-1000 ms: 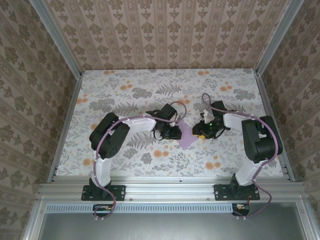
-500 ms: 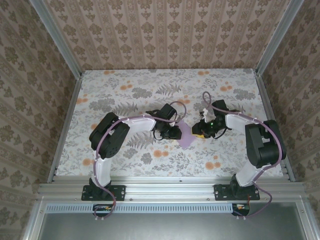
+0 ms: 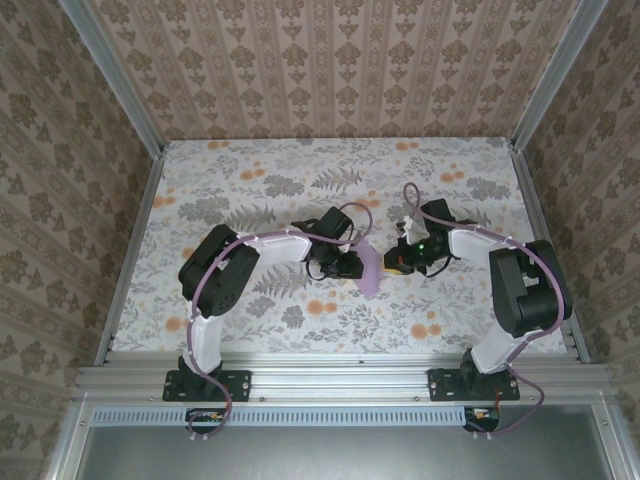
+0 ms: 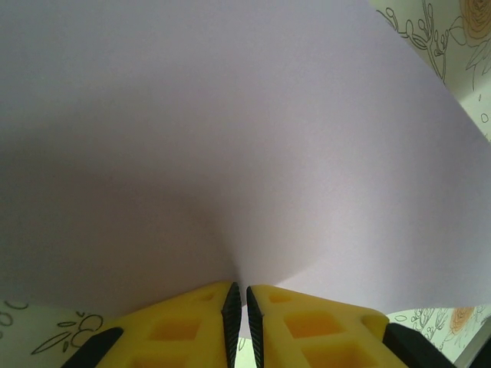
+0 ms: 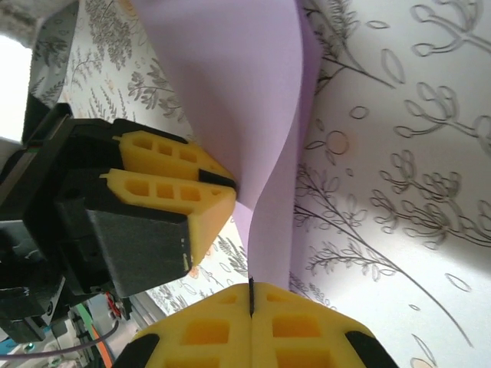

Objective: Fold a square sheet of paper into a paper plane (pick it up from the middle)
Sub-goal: Third fold the triangle at the center of the table.

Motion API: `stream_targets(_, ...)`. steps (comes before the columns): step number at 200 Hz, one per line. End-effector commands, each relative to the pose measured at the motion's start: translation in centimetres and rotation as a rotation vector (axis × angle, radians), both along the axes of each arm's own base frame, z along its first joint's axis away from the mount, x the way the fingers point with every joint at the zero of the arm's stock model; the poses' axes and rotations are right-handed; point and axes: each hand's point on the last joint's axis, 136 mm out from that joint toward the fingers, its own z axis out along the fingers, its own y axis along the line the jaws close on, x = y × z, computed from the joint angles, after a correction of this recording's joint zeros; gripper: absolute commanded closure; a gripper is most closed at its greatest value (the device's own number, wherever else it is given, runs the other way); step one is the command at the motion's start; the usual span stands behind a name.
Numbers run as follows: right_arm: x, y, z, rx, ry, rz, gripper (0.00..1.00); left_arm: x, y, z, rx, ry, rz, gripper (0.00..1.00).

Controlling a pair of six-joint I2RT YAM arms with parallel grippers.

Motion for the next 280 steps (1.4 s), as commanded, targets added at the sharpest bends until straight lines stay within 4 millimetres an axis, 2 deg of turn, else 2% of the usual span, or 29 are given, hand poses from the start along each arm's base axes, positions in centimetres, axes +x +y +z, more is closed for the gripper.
stream_targets(1,0.5,1.5,0.4,0.062,0.007,0.003,0.97,-1.2,2.1,-2.8,0.089,0.05,-0.002,0.77)
stream_targets(96,2.1,4.0,-1.2,0.071,0.031,0.014,0.98,-0.9,2.1,-1.3,0.05,0.037,0.001,0.77)
stream_targets(208,2.1,3.9,-3.3,0.014,0.065,0.02,0.98,-0.2,2.2,1.2,0.002,0.011,0.013,0.74)
stream_targets(280,1.8,3.9,-3.1,0.008,0.063,0.031,0.98,2.8,2.9,2.5,-0.032,-0.016,0.041,0.72)
